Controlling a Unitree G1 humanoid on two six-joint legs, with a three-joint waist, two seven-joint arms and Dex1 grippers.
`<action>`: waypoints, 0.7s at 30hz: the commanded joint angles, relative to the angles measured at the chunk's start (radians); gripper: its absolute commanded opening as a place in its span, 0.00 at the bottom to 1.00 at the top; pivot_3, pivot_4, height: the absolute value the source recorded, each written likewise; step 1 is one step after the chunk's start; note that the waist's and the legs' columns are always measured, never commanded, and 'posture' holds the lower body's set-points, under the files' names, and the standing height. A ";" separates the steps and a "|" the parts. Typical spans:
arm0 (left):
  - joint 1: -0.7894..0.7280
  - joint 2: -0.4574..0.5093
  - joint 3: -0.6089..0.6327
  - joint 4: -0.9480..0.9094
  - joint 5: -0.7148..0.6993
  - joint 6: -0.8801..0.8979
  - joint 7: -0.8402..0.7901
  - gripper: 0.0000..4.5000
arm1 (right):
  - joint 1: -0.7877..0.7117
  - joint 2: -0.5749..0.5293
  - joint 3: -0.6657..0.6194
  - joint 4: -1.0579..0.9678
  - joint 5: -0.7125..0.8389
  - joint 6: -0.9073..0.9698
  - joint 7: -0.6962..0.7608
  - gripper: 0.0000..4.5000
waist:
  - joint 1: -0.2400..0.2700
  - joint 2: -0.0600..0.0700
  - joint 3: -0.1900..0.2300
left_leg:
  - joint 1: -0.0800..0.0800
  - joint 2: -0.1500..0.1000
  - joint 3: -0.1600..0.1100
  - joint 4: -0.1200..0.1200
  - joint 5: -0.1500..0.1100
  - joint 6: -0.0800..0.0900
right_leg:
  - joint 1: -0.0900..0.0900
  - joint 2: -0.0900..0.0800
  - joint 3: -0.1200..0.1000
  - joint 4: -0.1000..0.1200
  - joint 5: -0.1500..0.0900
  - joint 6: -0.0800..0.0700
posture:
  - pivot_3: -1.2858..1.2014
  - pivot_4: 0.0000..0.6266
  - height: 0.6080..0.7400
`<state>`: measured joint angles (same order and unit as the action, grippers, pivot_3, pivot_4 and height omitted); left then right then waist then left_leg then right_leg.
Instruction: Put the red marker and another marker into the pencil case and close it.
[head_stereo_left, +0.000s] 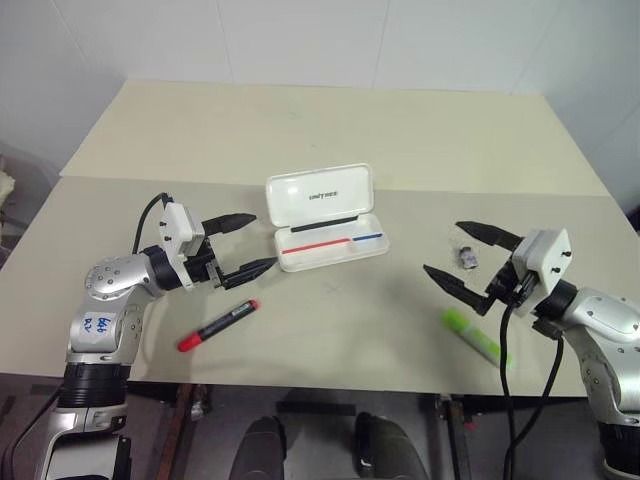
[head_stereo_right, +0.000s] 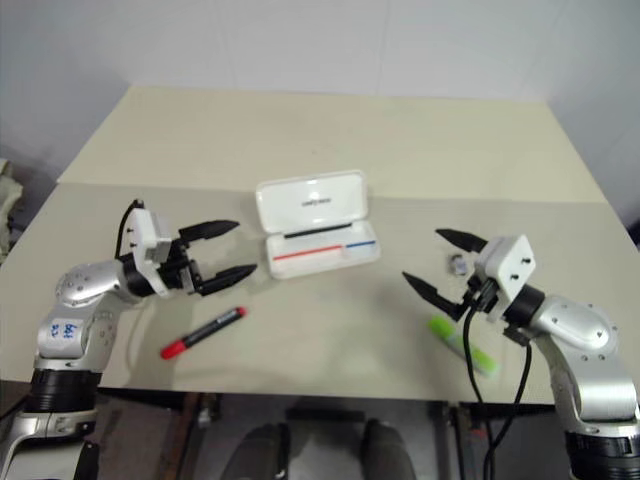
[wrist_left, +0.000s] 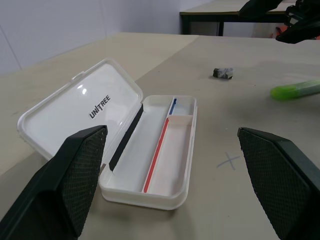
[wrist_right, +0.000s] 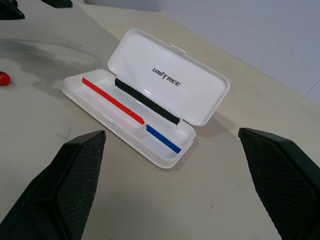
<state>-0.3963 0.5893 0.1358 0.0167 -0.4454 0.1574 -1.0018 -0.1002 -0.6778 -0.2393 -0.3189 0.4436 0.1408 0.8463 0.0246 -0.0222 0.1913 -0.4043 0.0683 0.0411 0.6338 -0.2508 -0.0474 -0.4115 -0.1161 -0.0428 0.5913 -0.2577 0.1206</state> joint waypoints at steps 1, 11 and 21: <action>-0.008 0.008 -0.004 -0.024 -0.009 -0.009 -0.021 1.00 | 0.013 -0.009 -0.023 -0.047 0.027 0.000 0.007 1.00 | 0.000 0.000 0.000 | 0.000 0.000 0.000 0.000 0.000 0.000 | 0.000 0.000 0.000 0.000 0.000 0.000 | 0.52 0.24 1.00; 0.005 0.028 -0.017 -0.046 -0.011 0.007 -0.053 1.00 | 0.019 0.008 0.017 0.012 0.047 -0.049 0.104 1.00 | -0.001 0.000 0.000 | 0.000 0.000 0.000 0.000 0.000 0.000 | 0.000 0.000 0.000 0.000 0.000 0.000 | 0.52 0.24 1.00; 0.028 0.067 0.002 -0.072 -0.025 0.039 -0.064 0.55 | -0.017 0.026 0.073 0.031 0.053 -0.068 0.163 1.00 | 0.001 0.000 0.000 | 0.000 0.000 0.000 0.000 0.000 0.000 | 0.000 0.000 0.000 0.000 0.000 0.000 | 0.52 0.24 1.00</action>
<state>-0.3627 0.6459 0.1198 -0.0253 -0.4554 0.1881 -1.0773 -0.1121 -0.6540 -0.1580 -0.2646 0.4754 0.0874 1.0076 0.0258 -0.0222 0.1913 -0.4043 0.0683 0.0409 0.6343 -0.2507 -0.0474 -0.4112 -0.1162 -0.0428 0.5917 -0.2578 0.1203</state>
